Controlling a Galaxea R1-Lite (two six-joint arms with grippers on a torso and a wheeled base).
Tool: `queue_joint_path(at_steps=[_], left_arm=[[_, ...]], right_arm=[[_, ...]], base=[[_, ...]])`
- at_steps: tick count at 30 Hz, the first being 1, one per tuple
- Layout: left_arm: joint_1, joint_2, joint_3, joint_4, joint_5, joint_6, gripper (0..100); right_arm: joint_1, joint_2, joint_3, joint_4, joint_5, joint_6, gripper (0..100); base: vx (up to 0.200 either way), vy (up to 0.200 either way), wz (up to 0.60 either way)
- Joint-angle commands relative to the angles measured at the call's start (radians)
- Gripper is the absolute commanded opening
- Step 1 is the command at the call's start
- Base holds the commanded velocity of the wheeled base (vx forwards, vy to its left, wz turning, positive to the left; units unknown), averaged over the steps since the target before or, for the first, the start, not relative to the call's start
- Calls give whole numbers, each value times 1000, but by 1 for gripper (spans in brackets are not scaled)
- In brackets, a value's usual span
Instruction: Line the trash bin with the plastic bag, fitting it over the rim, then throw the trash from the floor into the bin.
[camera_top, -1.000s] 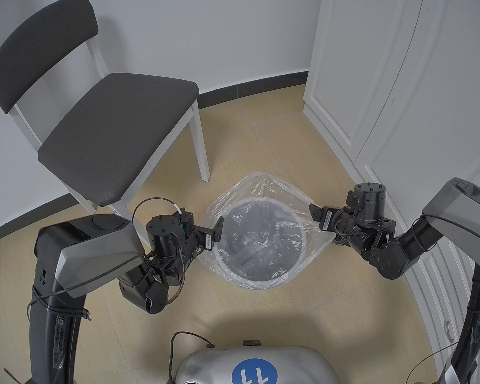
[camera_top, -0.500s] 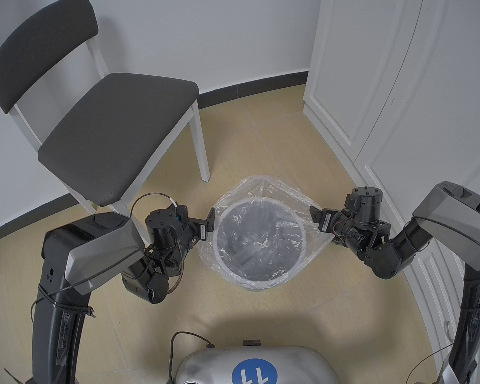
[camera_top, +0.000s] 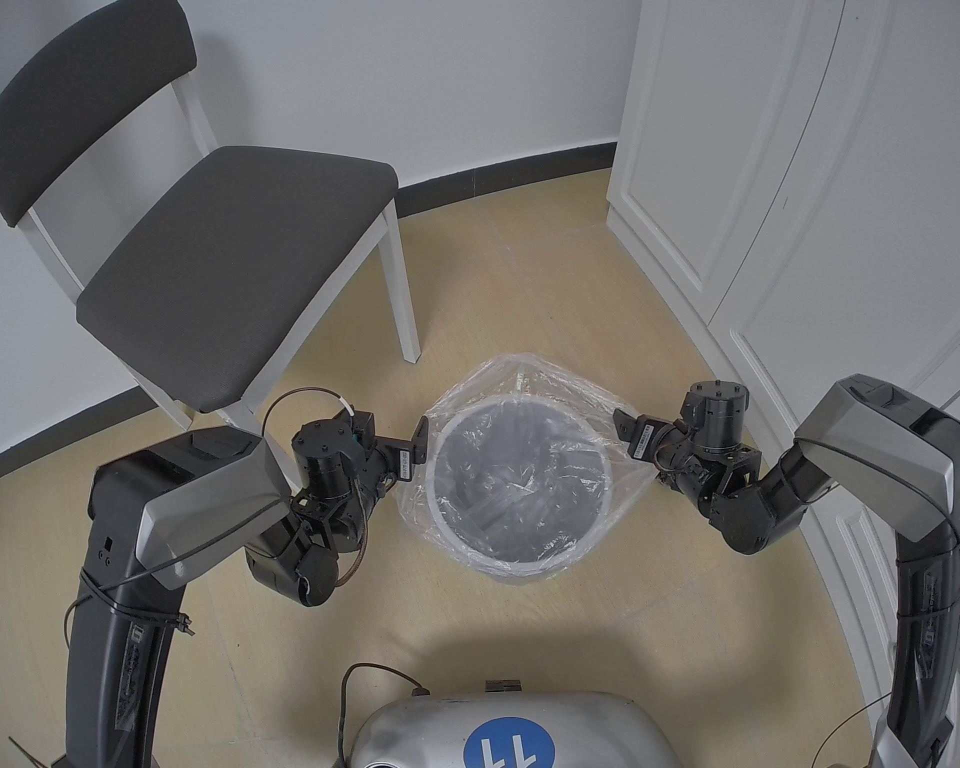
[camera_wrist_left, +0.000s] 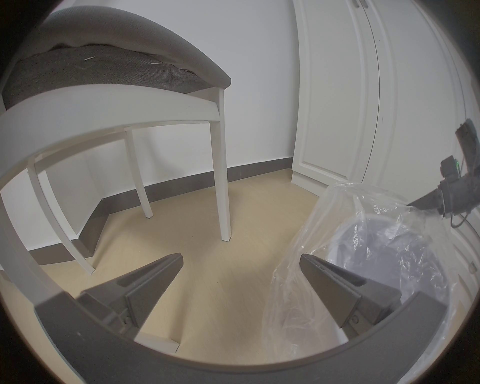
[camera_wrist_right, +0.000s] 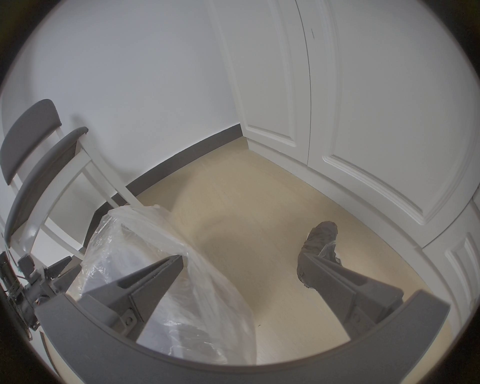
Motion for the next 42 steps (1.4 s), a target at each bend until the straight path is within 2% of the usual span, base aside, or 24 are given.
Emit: queue_joint_path(at_steps=[1, 12, 16, 31, 42], left_arm=[[0, 2, 0, -1, 0, 0, 100], [0, 2, 1, -1, 2, 0, 100], [-2, 2, 0, -1, 28, 5, 100], [0, 7, 0, 1, 28, 6, 100], [-2, 8, 0, 4, 28, 6, 100]], right_arm=[[1, 75, -37, 3, 3, 20, 100], [-2, 158, -68, 8, 9, 33, 100], [-5, 166, -74, 6, 34, 40, 100], [-24, 229, -83, 3, 65, 56, 100], [-31, 313, -123, -3, 65, 56, 100]], base=[[0, 0, 0], [0, 0, 0], [0, 0, 0], [0, 0, 0], [0, 0, 0]])
